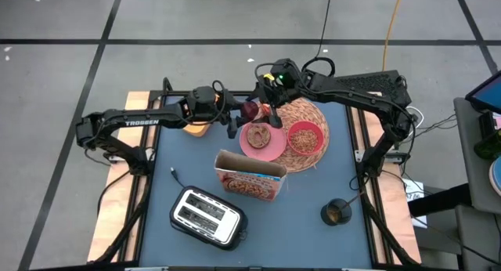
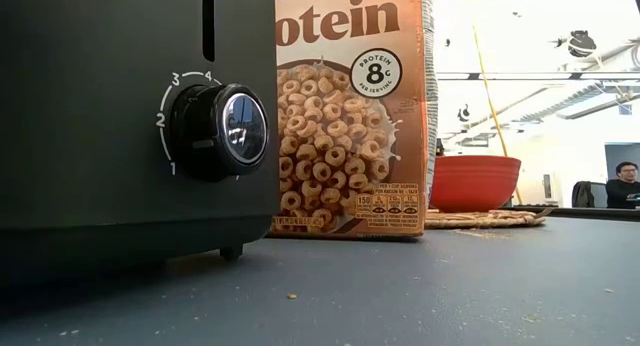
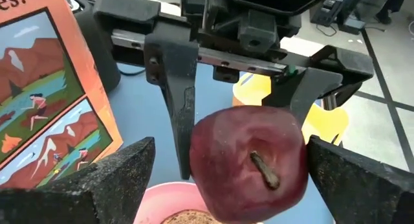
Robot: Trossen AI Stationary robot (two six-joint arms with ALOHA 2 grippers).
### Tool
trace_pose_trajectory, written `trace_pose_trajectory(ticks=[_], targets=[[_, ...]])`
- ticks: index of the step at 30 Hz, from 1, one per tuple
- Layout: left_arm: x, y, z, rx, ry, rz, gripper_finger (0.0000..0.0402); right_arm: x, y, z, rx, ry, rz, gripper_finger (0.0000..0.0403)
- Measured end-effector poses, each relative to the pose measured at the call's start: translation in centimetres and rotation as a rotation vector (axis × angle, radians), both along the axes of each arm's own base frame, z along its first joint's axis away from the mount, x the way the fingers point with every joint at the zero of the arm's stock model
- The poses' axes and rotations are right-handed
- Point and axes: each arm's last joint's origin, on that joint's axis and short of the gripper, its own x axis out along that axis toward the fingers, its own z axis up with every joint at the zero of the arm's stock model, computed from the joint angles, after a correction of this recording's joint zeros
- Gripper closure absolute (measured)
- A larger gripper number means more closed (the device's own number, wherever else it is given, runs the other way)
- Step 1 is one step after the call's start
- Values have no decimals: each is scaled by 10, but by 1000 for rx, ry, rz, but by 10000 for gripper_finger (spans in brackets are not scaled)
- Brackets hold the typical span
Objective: Arrange a breakfast setting
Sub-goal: Put the apple on the tablemat to the top of the red bowl
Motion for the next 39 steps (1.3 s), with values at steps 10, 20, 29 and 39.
trace_pose_trajectory(ticks=[10,20,29,39], targets=[[0,0,0,1,-1,2,135,1,-2,1,-30,3,-52,99],[0,0,0,5,1,1,135,0,-2,0,-31,12,-61,172],[0,0,0,2,0,0,135,0,-1,-1,-25,24,-61,168],[0,0,0,2,0,0,135,0,-1,-1,-24,27,-61,173]])
